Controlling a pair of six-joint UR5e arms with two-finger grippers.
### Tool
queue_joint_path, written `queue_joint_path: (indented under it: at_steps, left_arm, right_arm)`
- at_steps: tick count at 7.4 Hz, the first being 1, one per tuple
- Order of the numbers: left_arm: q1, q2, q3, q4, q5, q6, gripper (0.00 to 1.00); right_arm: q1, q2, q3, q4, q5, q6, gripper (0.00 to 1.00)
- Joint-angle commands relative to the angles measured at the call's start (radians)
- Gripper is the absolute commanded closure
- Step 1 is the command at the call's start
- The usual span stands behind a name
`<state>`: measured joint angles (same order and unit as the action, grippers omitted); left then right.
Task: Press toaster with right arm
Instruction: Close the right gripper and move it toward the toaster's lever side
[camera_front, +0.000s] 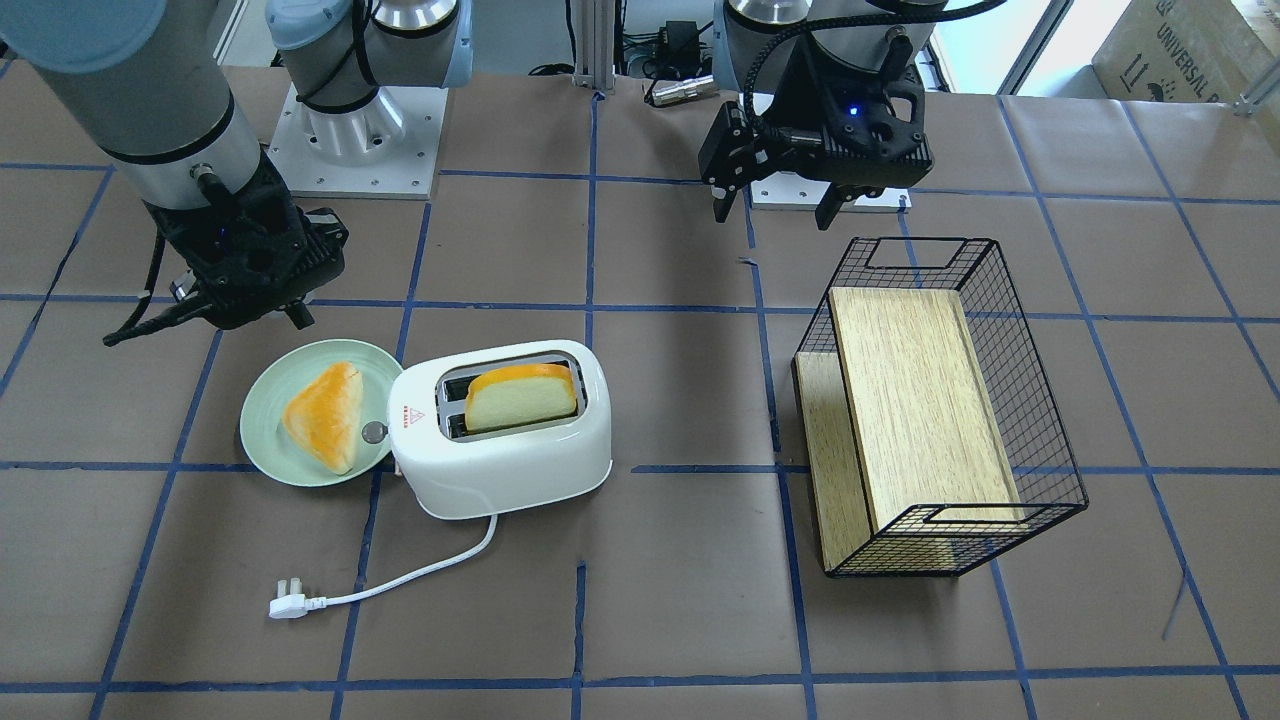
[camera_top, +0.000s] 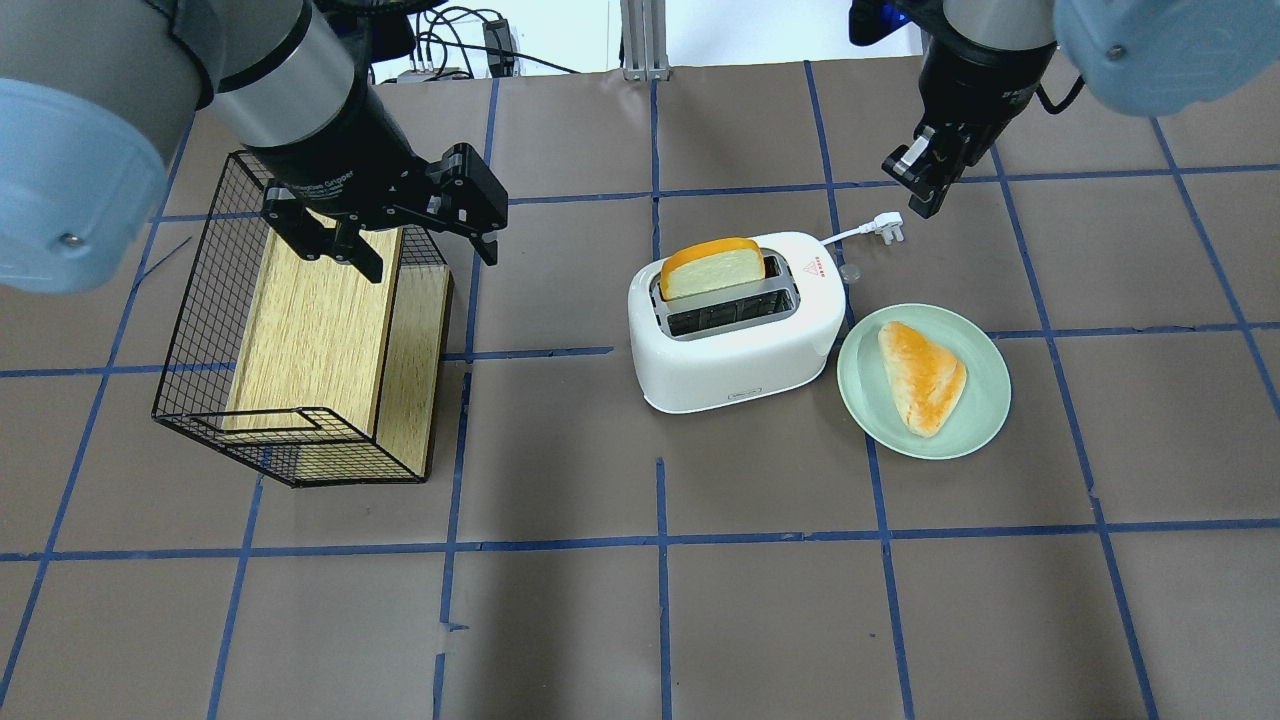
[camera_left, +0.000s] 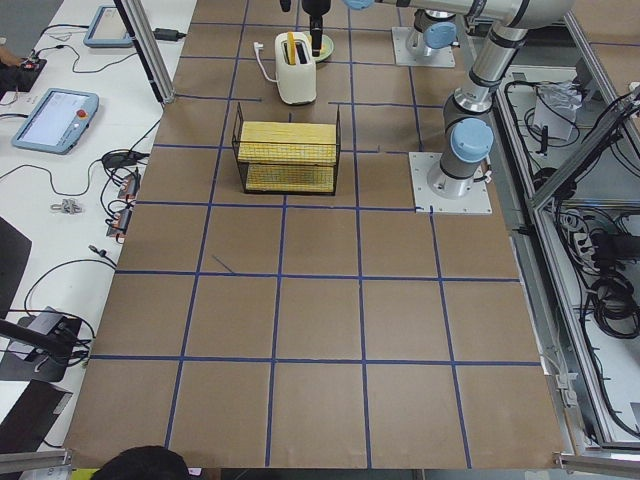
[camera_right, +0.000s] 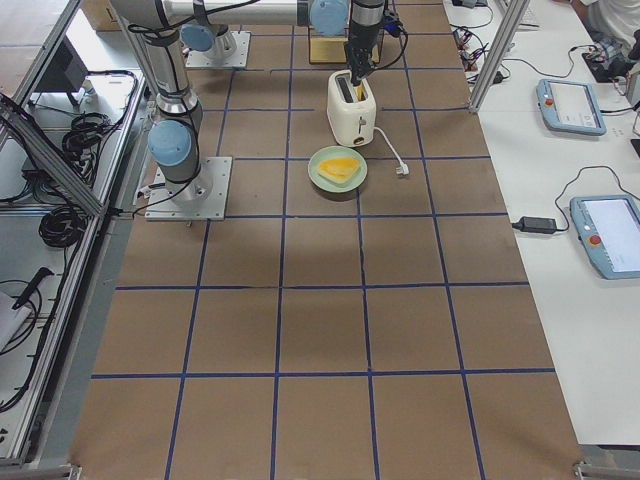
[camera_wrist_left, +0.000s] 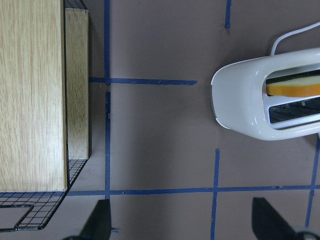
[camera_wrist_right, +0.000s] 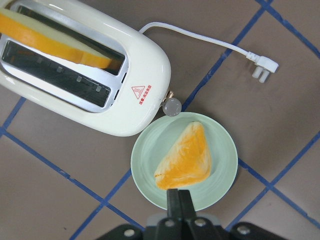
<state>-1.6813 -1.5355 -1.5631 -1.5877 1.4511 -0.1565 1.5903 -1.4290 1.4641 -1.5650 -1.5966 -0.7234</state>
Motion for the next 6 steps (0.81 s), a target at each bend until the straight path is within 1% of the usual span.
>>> queue_joint_path:
  at_steps: [1,2,4,5,6]
  left_arm:
    - [0.000,0.000,0.000,0.000,0.000,0.000,0.00]
    - [0.000,0.000,0.000,0.000,0.000,0.000,0.00]
    - [0.000,0.000,0.000,0.000,0.000,0.000,0.00]
    - [0.000,0.000,0.000,0.000,0.000,0.000,0.00]
    - [0.000,0.000,0.000,0.000,0.000,0.000,0.00]
  right_arm:
    - [0.005,0.053,0.002,-0.033,0.010,-0.260,0.96]
    - [0.005,0.082,0.001,-0.073,0.017,-0.362,0.96]
    - [0.005,0.140,0.004,-0.124,0.017,-0.640,0.96]
    - [0.002,0.146,0.019,-0.157,0.018,-0.706,0.96]
    - [-0.003,0.148,0.071,-0.224,0.020,-0.782,0.96]
